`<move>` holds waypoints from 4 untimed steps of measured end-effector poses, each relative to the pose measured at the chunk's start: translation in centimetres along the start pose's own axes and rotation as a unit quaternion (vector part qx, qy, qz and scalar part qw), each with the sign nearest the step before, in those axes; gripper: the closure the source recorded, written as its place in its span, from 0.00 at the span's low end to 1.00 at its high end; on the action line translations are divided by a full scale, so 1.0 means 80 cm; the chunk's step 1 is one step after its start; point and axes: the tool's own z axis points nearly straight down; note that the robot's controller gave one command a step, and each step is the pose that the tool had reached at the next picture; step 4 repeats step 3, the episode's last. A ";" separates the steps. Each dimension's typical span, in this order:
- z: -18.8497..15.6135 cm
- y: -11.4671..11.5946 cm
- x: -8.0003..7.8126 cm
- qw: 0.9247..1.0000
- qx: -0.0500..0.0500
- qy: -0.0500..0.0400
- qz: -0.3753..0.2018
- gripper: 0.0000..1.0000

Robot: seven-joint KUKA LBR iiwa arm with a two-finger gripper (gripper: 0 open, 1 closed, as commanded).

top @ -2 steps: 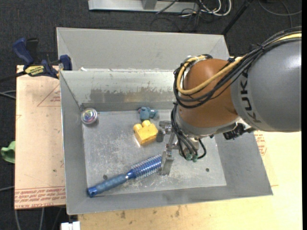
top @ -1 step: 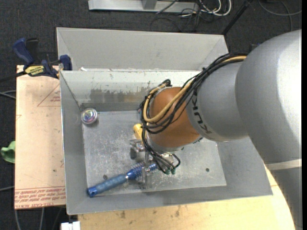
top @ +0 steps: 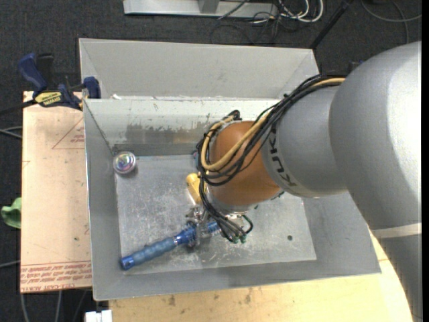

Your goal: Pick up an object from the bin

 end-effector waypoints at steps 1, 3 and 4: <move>-0.117 0.011 0.034 1.000 -0.001 -0.003 -0.004 1.00; -0.210 0.022 0.006 0.998 -0.001 -0.002 -0.058 1.00; -0.210 0.022 0.006 0.998 -0.001 -0.002 -0.058 1.00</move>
Offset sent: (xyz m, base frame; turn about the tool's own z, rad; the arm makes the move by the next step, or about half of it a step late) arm -0.0289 0.0037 0.0906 -0.0069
